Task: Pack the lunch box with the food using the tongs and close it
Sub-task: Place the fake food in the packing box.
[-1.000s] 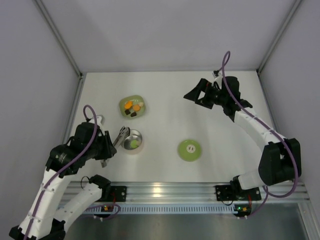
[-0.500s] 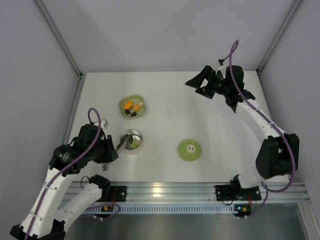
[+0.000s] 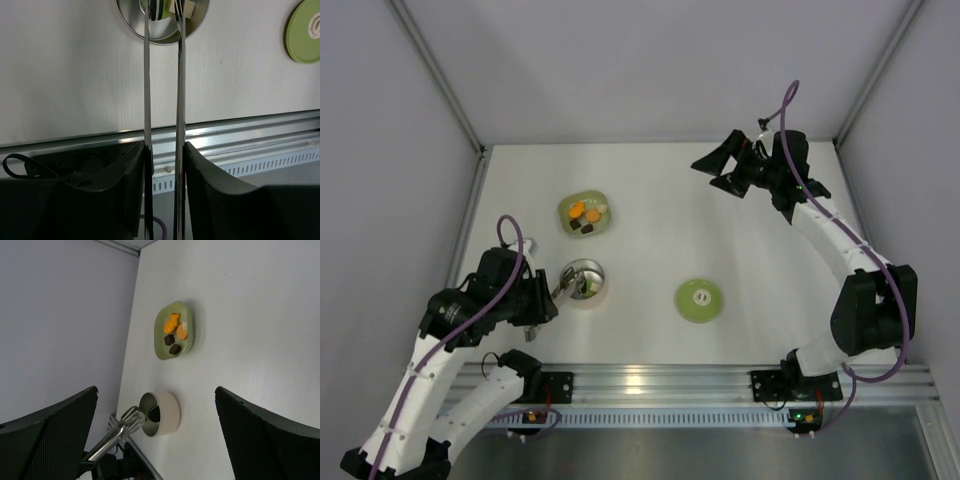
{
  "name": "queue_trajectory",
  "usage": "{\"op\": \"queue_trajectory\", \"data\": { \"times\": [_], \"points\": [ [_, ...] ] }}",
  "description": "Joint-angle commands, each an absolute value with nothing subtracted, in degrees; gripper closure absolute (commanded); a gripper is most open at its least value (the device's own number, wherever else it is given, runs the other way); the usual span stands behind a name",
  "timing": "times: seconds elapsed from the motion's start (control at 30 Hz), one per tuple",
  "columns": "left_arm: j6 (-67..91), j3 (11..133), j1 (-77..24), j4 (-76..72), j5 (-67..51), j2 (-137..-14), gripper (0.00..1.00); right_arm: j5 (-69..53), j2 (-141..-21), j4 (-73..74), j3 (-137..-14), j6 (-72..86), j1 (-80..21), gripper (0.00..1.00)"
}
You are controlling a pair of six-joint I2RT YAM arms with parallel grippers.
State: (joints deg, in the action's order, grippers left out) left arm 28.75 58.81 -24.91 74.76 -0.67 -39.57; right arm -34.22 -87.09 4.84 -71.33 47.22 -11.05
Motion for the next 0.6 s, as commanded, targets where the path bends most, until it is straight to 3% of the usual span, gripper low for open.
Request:
{"op": "queue_trajectory", "data": {
  "times": [0.0,0.57],
  "points": [
    [28.3,61.1,-25.0,72.9,-1.6,-40.1,0.6,-35.2,-87.2,2.6,-73.5,47.6,-10.2,0.01],
    [28.0,69.5,-25.0,73.7,2.5,-44.2,0.6,-35.1,-85.2,3.5,-71.0,45.4,-9.7,0.0]
  ]
}}
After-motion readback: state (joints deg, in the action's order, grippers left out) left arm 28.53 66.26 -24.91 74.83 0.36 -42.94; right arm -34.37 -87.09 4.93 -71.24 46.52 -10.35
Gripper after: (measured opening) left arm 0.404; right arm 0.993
